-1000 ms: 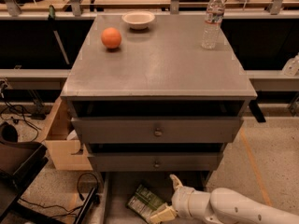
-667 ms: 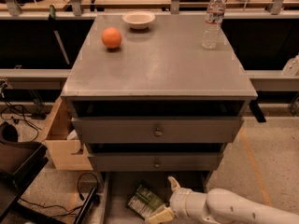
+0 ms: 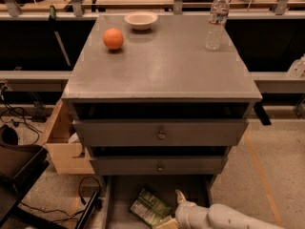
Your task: Pick green jalapeno chip bag from bottom drawer and place on counter
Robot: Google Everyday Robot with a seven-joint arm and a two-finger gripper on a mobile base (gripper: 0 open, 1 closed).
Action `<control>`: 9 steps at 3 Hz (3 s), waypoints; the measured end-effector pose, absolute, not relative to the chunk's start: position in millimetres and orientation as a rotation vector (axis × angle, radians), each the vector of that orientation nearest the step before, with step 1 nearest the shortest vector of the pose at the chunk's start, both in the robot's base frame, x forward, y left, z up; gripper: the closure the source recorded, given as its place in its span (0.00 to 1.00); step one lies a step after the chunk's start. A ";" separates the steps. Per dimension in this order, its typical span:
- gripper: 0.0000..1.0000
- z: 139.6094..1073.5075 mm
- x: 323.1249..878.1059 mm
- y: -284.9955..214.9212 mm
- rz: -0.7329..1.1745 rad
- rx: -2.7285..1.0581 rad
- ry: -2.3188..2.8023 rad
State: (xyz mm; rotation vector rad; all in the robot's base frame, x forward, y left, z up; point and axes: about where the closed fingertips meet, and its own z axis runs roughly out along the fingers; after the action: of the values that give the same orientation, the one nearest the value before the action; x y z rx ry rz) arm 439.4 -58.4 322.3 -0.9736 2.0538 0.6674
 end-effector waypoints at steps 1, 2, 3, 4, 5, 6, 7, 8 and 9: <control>0.00 250.7 458.3 -68.0 0.640 -0.964 2.050; 0.00 248.3 459.7 -68.3 0.639 -0.959 2.051; 0.00 246.3 459.5 -57.4 0.660 -0.976 2.030; 0.00 235.0 464.8 -35.8 0.691 -0.985 2.021; 0.00 219.9 475.5 -18.9 0.714 -0.990 2.038; 0.00 209.4 485.2 -8.8 0.708 -1.019 2.084; 0.00 200.3 491.4 -4.0 0.687 -1.038 2.126; 0.00 191.7 494.0 0.2 0.662 -1.048 2.159; 0.00 184.0 497.2 5.0 0.658 -1.044 2.170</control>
Offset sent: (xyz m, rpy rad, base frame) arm 0.0317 -0.0117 -0.1003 -0.0151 -0.0390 -0.0220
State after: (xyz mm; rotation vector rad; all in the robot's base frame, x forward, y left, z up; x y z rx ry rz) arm 497.2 5.0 184.0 -1.0438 2.1700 0.6576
